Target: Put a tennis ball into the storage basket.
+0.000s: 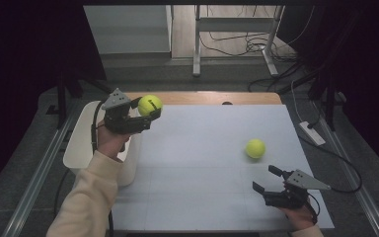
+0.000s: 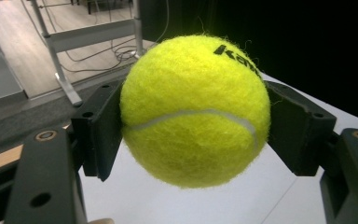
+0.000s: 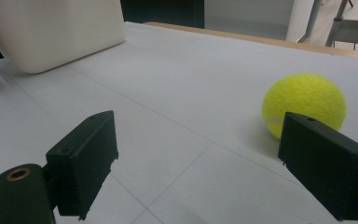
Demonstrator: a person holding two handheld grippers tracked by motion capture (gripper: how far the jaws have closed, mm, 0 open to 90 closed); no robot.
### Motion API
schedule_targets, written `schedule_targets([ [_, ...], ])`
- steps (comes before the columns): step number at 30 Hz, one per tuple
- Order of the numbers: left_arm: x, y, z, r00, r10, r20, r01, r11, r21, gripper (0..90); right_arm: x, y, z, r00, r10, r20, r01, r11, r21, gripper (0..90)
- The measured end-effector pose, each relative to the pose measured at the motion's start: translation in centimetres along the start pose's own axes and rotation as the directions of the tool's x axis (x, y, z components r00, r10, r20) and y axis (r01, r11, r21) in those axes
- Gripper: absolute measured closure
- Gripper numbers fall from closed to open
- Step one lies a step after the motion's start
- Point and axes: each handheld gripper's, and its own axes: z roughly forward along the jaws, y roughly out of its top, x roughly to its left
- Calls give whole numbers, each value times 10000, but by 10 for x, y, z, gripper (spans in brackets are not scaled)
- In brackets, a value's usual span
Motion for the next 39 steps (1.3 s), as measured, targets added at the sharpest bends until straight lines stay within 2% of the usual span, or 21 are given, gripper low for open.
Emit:
schedule_targets([
  [9, 16, -4, -6, 9984, -284, -495, 286, 9996, 44, 273, 0, 0, 0, 10000, 3, 26, -3, 10000, 6, 117],
  [22, 36, -8, -13, 9916, -580, -1153, 613, 9978, 258, 274, 0, 0, 0, 10000, -21, 53, 21, 10000, 9, 117],
  [39, 51, -8, -17, 9825, -681, -1733, 773, 9959, 470, 274, -1, 0, 0, 10000, -27, 16, 27, 10000, -6, 117],
])
